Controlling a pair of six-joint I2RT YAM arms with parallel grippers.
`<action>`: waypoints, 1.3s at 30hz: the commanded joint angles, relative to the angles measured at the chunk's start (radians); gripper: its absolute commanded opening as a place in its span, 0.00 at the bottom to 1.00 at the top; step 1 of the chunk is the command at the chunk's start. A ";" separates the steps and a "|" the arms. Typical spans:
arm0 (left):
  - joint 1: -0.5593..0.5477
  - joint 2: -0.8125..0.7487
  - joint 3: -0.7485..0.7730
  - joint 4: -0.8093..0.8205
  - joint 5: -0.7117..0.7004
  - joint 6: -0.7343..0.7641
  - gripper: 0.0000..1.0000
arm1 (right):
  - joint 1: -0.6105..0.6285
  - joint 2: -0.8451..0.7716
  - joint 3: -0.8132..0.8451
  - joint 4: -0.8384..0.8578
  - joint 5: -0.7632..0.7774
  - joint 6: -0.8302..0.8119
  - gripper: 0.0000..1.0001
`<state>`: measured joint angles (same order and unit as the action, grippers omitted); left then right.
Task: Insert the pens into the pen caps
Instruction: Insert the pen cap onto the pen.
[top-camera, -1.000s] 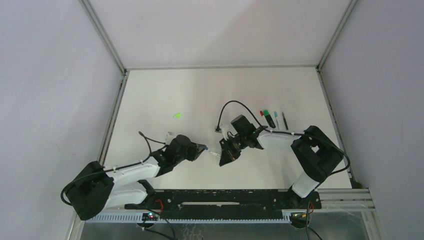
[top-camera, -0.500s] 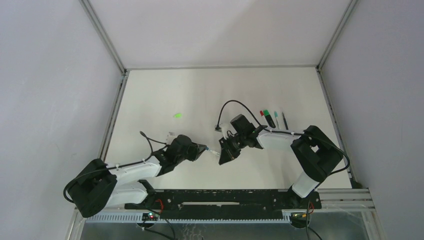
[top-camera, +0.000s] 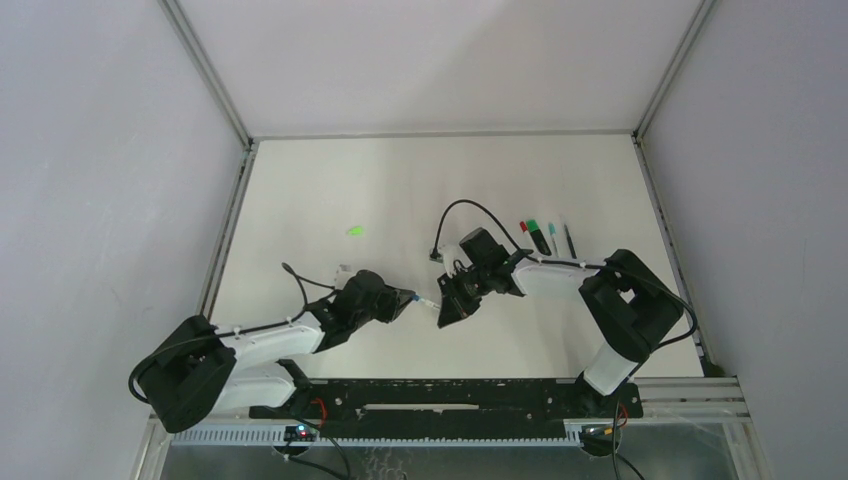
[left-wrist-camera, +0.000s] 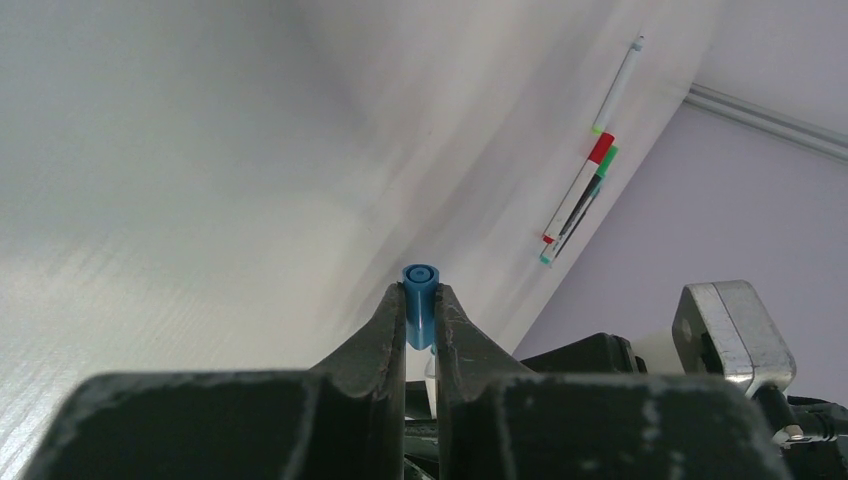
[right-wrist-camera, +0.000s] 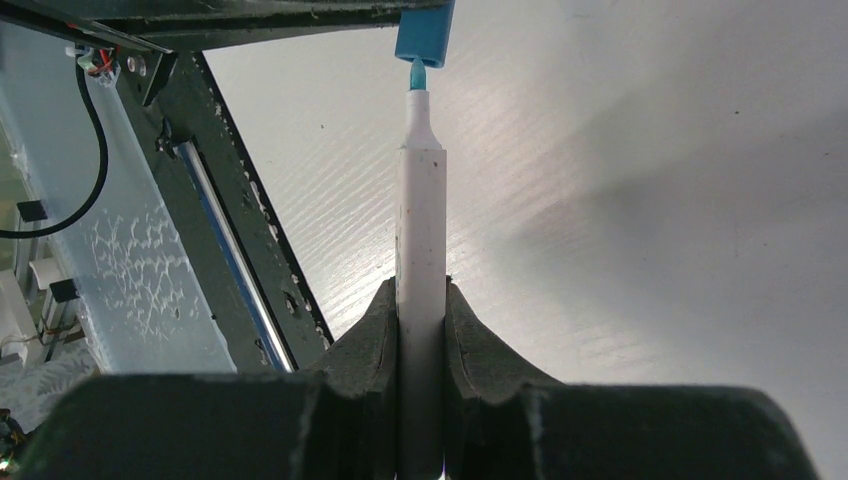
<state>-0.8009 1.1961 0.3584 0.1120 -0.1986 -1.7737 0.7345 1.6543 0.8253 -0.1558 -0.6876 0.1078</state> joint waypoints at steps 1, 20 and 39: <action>-0.007 0.003 -0.009 0.031 0.007 -0.013 0.00 | 0.009 0.005 0.034 0.001 0.011 0.007 0.00; -0.016 0.014 0.002 0.037 0.007 -0.015 0.00 | 0.011 0.018 0.044 -0.014 0.017 0.006 0.00; -0.015 0.026 -0.018 0.052 -0.011 -0.034 0.00 | 0.016 0.022 0.054 -0.033 0.011 -0.009 0.00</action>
<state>-0.8093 1.2179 0.3584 0.1265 -0.2028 -1.7832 0.7357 1.6703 0.8452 -0.1913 -0.6804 0.1066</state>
